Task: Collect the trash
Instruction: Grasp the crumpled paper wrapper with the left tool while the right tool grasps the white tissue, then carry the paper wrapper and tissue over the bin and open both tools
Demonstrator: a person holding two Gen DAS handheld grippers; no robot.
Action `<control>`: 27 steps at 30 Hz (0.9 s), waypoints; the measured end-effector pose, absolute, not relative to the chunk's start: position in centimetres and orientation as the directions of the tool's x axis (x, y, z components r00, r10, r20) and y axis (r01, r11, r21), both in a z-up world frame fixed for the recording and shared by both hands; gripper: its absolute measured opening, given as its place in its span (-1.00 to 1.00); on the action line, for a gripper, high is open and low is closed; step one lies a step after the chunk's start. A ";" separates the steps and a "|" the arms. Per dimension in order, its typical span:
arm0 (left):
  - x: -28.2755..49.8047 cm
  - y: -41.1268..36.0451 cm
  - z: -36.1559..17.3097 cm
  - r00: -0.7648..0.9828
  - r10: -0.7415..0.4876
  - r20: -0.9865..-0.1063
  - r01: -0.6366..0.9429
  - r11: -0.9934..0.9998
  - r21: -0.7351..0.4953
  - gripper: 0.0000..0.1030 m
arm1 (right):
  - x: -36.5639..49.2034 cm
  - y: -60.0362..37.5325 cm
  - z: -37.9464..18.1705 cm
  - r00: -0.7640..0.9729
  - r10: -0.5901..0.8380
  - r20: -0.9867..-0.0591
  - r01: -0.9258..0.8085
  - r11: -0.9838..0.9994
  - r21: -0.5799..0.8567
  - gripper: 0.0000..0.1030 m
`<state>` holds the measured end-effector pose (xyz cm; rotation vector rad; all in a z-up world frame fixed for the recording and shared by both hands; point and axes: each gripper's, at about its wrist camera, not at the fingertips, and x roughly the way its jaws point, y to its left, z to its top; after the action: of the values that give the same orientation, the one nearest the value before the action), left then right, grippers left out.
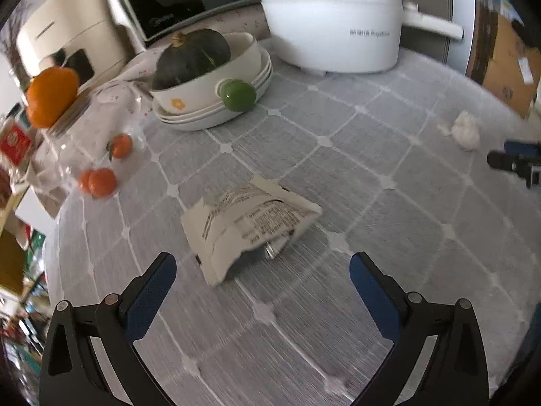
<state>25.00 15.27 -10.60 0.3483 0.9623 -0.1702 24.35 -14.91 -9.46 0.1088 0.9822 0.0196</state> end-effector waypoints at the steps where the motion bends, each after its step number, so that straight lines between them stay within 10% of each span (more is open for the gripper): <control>1: 25.5 15.3 -10.9 0.564 0.017 -0.825 0.296 0.929 0.222 1.00 | 24.8 -14.8 -9.6 0.558 0.063 -0.828 0.030 0.995 0.096 0.64; 7: 27.7 15.5 -11.3 0.564 -0.005 -0.825 0.310 0.928 0.206 0.95 | 27.2 -13.3 -10.5 0.571 0.037 -0.820 0.016 0.998 0.057 0.64; 13: 28.3 15.5 -11.5 0.550 -0.038 -0.834 0.315 0.935 0.165 0.02 | 28.4 -11.7 -10.8 0.594 0.015 -0.805 -0.031 1.000 -0.004 0.62; 15: 28.5 15.6 -11.5 0.538 -0.058 -0.841 0.316 0.939 0.137 -0.44 | 28.5 -11.4 -10.8 0.602 0.011 -0.798 -0.039 0.999 -0.016 0.45; 21: 28.1 15.8 -11.0 0.540 -0.086 -0.837 0.264 0.962 0.072 -0.68 | 28.3 -11.1 -10.6 0.621 0.021 -0.784 -0.068 0.997 -0.027 -0.31; 27: 27.1 15.8 -10.0 0.540 -0.124 -0.832 0.211 0.977 -0.009 -0.87 | 27.7 -12.0 -10.1 0.600 0.064 -0.797 -0.071 0.997 0.027 -0.39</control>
<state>27.10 15.79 -10.02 0.0968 0.9804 -0.1999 27.75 -11.99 -10.10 -0.0075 0.9235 0.0781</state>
